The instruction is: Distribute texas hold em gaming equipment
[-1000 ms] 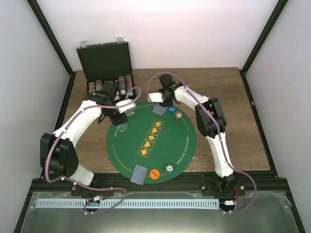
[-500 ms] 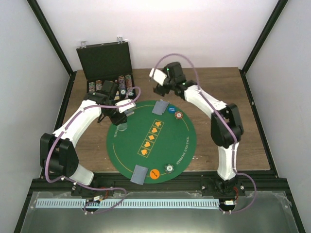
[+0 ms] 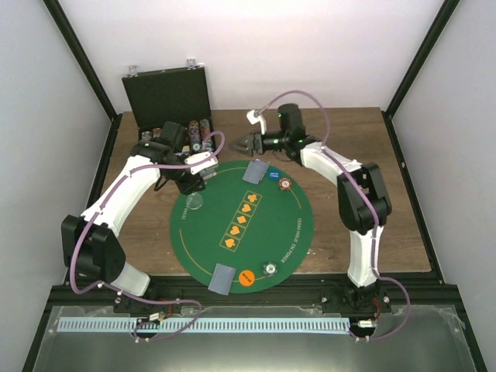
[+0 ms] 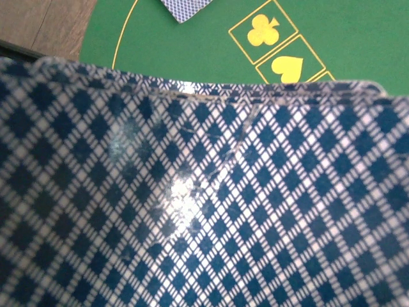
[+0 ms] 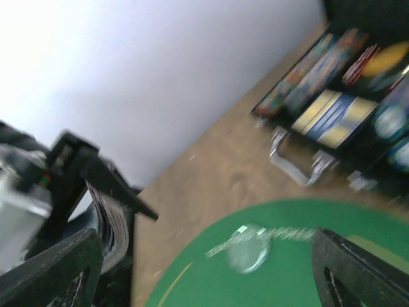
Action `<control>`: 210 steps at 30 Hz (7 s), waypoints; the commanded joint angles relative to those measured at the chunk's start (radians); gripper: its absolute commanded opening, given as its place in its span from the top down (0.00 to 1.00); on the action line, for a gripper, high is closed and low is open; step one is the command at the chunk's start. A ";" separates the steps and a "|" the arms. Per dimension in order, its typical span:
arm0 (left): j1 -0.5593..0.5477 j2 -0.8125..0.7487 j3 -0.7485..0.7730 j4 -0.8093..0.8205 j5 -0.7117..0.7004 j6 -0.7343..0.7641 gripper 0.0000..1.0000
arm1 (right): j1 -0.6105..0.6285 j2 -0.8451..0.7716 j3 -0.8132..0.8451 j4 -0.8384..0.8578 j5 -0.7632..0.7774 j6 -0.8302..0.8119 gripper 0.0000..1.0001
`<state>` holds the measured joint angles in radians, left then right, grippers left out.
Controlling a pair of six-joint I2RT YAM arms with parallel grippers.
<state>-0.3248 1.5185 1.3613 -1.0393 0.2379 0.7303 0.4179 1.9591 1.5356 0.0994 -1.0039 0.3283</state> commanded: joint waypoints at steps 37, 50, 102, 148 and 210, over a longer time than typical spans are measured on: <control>-0.009 -0.004 0.033 -0.005 0.046 -0.004 0.53 | 0.188 0.258 0.065 0.495 -0.307 0.599 0.18; -0.010 -0.003 0.042 0.005 0.043 -0.015 0.54 | 0.210 0.257 0.147 0.153 -0.232 0.356 0.23; 0.062 -0.020 -0.020 0.051 -0.103 -0.077 0.56 | 0.267 -0.347 -0.336 -0.163 0.733 -0.663 0.99; 0.089 -0.039 -0.026 0.053 -0.097 -0.075 0.56 | 0.665 -0.278 -0.730 -0.117 0.615 -1.292 0.99; -0.057 -0.004 0.038 -0.072 0.017 0.009 0.55 | 0.119 0.055 -0.135 0.359 -0.295 0.571 0.15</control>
<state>-0.3782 1.5032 1.3708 -1.1034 0.2314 0.7361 0.5045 1.9690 1.3476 0.3771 -1.2270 0.7975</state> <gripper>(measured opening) 0.452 0.877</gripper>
